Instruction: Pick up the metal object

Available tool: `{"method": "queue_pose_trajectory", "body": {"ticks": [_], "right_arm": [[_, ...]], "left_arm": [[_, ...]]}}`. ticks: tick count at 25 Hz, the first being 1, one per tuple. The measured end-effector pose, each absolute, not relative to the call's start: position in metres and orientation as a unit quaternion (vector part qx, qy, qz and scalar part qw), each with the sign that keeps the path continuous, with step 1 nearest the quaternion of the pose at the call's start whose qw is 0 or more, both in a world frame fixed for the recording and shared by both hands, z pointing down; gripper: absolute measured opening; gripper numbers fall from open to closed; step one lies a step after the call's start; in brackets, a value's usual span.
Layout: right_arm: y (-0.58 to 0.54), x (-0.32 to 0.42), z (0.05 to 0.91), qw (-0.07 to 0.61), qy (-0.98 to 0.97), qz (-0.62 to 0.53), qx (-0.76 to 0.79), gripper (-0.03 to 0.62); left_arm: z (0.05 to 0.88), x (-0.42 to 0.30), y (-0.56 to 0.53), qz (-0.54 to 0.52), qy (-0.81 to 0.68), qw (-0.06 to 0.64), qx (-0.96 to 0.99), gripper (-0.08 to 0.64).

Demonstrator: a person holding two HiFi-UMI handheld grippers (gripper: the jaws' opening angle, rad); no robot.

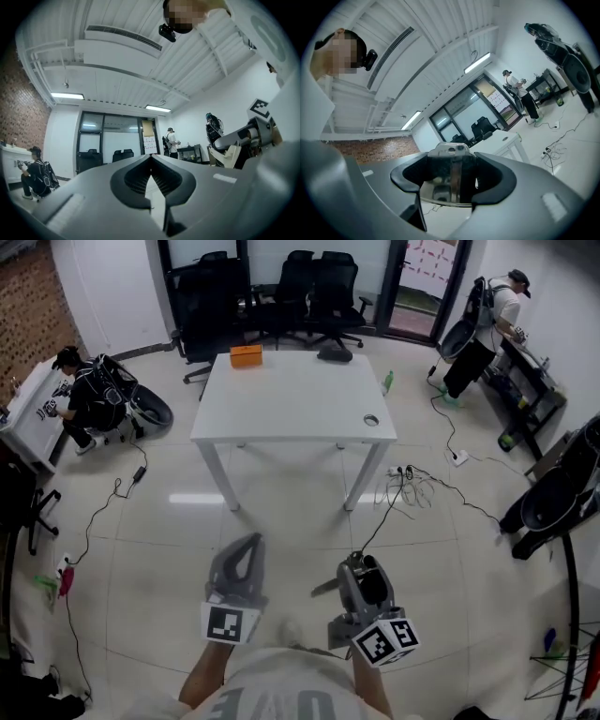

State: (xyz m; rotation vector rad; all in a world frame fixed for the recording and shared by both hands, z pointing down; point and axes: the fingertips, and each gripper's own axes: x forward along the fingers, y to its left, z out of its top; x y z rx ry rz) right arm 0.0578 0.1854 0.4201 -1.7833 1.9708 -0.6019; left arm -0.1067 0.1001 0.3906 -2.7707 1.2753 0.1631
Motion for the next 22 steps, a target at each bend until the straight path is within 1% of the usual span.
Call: {"method": "queue_pose_trajectory", "body": {"ticks": [3, 8, 22], "right_arm": [[0.189, 0.04, 0.416, 0.187, 0.726, -0.201, -0.63, 0.307], [0.197, 0.018, 0.408, 0.173, 0.742, -0.186, -0.621, 0.306], [0.209, 0.028, 0.404, 0.171, 0.74, -0.165, -0.629, 0.306]], "left_arm": [[0.388, -0.124, 0.109, 0.053, 0.428, 0.047, -0.901, 0.002], [0.384, -0.134, 0.126, 0.064, 0.428, 0.04, -0.901, 0.002], [0.377, -0.133, 0.137, 0.074, 0.434, 0.058, -0.896, 0.002]]}}
